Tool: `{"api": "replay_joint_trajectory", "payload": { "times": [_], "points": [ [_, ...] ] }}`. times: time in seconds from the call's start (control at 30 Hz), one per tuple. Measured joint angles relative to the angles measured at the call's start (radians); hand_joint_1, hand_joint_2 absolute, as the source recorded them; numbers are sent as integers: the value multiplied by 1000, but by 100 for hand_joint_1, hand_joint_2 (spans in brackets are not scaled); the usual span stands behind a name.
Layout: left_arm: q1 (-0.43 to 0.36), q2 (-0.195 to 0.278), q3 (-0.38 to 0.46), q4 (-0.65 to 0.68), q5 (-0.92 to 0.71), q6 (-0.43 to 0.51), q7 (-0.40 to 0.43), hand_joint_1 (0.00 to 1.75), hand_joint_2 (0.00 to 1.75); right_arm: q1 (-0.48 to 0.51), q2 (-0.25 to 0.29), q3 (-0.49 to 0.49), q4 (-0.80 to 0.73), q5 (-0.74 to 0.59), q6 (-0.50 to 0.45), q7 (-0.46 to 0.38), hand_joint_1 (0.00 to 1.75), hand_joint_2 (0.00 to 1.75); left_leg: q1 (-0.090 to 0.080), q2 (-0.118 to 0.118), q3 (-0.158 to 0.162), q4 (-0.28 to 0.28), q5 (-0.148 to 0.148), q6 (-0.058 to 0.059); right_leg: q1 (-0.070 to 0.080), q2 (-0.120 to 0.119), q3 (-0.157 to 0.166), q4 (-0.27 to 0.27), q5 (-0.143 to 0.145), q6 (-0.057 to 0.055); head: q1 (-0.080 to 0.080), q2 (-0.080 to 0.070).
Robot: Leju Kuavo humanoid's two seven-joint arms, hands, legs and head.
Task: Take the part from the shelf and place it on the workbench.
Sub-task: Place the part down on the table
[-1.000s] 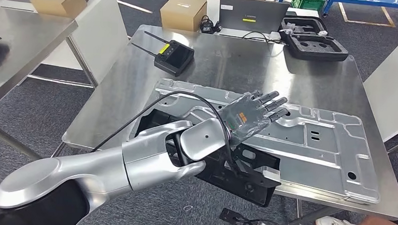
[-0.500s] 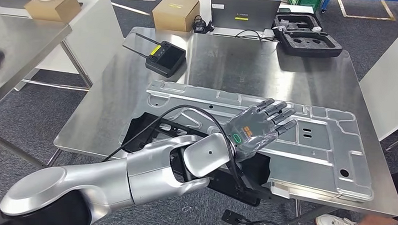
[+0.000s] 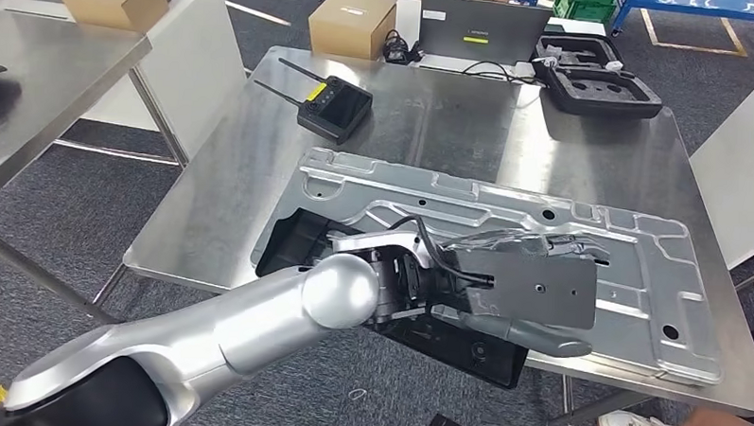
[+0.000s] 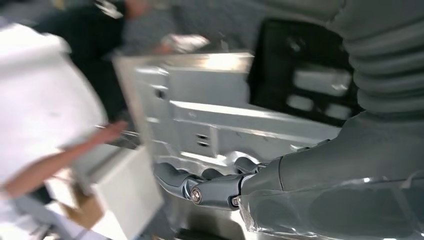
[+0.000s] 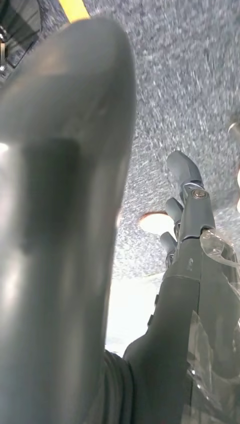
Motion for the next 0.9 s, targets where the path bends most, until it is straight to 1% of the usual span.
{"api": "replay_joint_trajectory", "payload": {
  "times": [0.03, 0.07, 0.1, 0.13, 0.17, 0.2, 0.23, 0.27, 0.3, 0.33, 0.37, 0.4, 0.43, 0.47, 0.5, 0.53, 0.57, 0.6, 0.63, 0.7, 0.73, 0.77, 0.8, 0.83, 0.87, 0.9],
  "points": [
    [9, 1, 29, -31, 24, -20, 15, 0, 0, 1, -4, -3, 0, -2, -2, -1, 0, 0, 1, 0, -4, 7, -2, -2, -1, -1, 41, -78, 28, 1, 0, 0],
    [16, 3, 56, -62, 50, -37, 33, 0, 0, 1, -6, -5, 0, -4, -4, -3, 0, 0, -1, -1, -8, 14, -3, -5, -1, 0, 74, -142, 52, 0, 0, 0],
    [27, 5, 80, -92, 77, -50, 52, 0, 0, 1, -8, -7, 0, -6, -8, -5, 0, 0, -2, -1, -13, 19, -4, -9, 0, 1, 93, -181, 65, -4, 0, 0],
    [45, 9, 105, -130, 103, -57, 71, 0, 0, 2, -9, -11, 0, -8, -11, -7, 0, 0, -4, 0, -17, 23, -3, -13, 2, 2, 97, -195, 69, -9, 1, 0],
    [70, 16, 128, -174, 127, -61, 91, 0, 0, 4, -10, -15, 0, -11, -14, -8, 0, 0, -6, 0, -21, 24, -1, -18, 4, 4, 94, -192, 74, -15, 0, 0],
    [97, 24, 151, -221, 147, -61, 106, 0, 0, 7, -11, -20, 0, -16, -18, -9, 0, 0, -5, -1, -24, 26, 1, -22, 3, 4, 90, -192, 78, -22, 0, 0],
    [122, 33, 171, -265, 163, -58, 118, 0, 0, 10, -12, -25, 0, -20, -20, -9, 0, 0, -4, -1, -29, 33, -6, -27, 2, 2, 85, -192, 83, -30, 0, 0],
    [142, 41, 188, -302, 176, -53, 127, 0, 0, 12, -13, -29, 0, -24, -23, -10, 0, 0, -3, -2, -40, 56, -28, -33, 0, 0, 79, -193, 89, -38, -1, 0],
    [160, 49, 200, -335, 185, -48, 132, 0, 0, 14, -15, -33, 0, -28, -26, -10, 0, 0, 1, -3, -58, 98, -63, -41, -1, -3, 71, -194, 96, -45, -1, 0],
    [179, 58, 210, -366, 194, -44, 136, 0, 0, 14, -16, -36, 0, -32, -28, -10, 0, 0, 4, -3, -81, 162, -109, -48, -1, -4, 62, -194, 103, -49, -2, 0],
    [201, 67, 219, -397, 201, -42, 138, 0, 0, 15, -17, -39, 0, -34, -30, -10, 0, 0, 8, -2, -105, 234, -154, -54, -1, -4, 52, -193, 110, -51, -2, 0],
    [221, 77, 226, -425, 207, -40, 139, 0, 0, 15, -19, -44, 0, -36, -32, -10, 0, 0, 10, -2, -120, 295, -187, -58, 0, -5, 42, -193, 118, -52, -2, 0],
    [240, 86, 232, -450, 211, -39, 140, 0, 0, 15, -19, -48, 0, -39, -33, -10, 0, 0, 11, -3, -121, 326, -202, -59, 0, -5, 31, -193, 126, -51, -2, 0],
    [258, 94, 237, -471, 214, -38, 140, 0, 0, 15, -21, -51, 0, -41, -33, -10, 0, 0, 12, -3, -101, 313, -199, -58, 1, -5, 21, -193, 135, -50, -2, 0],
    [277, 102, 241, -491, 217, -37, 137, 0, 0, 15, -22, -55, 0, -43, -33, -10, 0, 0, 11, -3, -58, 257, -182, -54, 1, -4, 11, -193, 143, -49, -2, 0],
    [296, 108, 244, -509, 217, -38, 131, 0, 0, 15, -22, -57, 0, -45, -34, -9, 0, 0, 10, -3, -1, 173, -160, -46, 2, -4, 3, -193, 152, -47, -2, 0],
    [316, 115, 247, -526, 215, -39, 122, 0, 0, 14, -23, -60, 0, -46, -34, -9, 0, 0, 7, -3, 48, 96, -142, -40, 3, -4, -3, -195, 161, -43, -1, 0],
    [334, 122, 248, -540, 212, -40, 110, 0, 0, 14, -23, -63, 0, -46, -35, -9, 0, 0, 3, -3, 79, 39, -126, -33, 2, -4, -7, -197, 169, -39, -2, 0],
    [351, 129, 249, -551, 208, -41, 99, 0, 0, 14, -24, -66, 0, -46, -35, -8, 0, 0, 0, -4, 92, 9, -116, -28, 1, -5, -8, -200, 177, -33, -3, 0],
    [384, 144, 251, -562, 201, -36, 81, 0, 0, 15, -26, -72, 0, -45, -36, -6, 0, 0, -7, -5, 81, 2, -96, -20, -3, -5, -8, -212, 196, -18, -7, 0],
    [401, 151, 251, -563, 196, -29, 73, 0, 0, 16, -28, -75, 0, -44, -35, -4, 0, 0, -6, -3, 76, -2, -83, -16, -5, -4, -10, -216, 199, -12, -8, 0],
    [415, 157, 251, -561, 187, -20, 63, 0, 0, 17, -29, -77, 1, -41, -34, -2, 0, 0, -4, -3, 69, -7, -67, -10, -5, -3, -16, -210, 184, -8, -8, 0],
    [428, 162, 251, -554, 174, -9, 49, 0, 0, 18, -30, -78, 1, -39, -32, 0, 0, 0, -1, -2, 60, -12, -50, -5, -5, -2, -27, -185, 148, -4, -7, 0],
    [440, 166, 251, -542, 156, 4, 28, 0, 0, 18, -31, -78, 1, -37, -31, 2, 0, 0, 2, -1, 48, -14, -35, -1, -6, -2, -42, -136, 92, -3, -6, 0],
    [453, 170, 251, -522, 132, 17, 1, 0, 0, 18, -32, -78, 1, -34, -30, 3, 0, 0, 2, -1, 33, -14, -22, 2, -5, -3, -59, -67, 32, 0, -5, 0],
    [467, 173, 250, -495, 108, 29, -30, 0, 0, 18, -33, -79, 1, -33, -30, 4, 0, 0, 1, -1, 18, -13, -9, 3, -5, -3, -72, 6, -13, 4, -4, 0]
  ]
}}
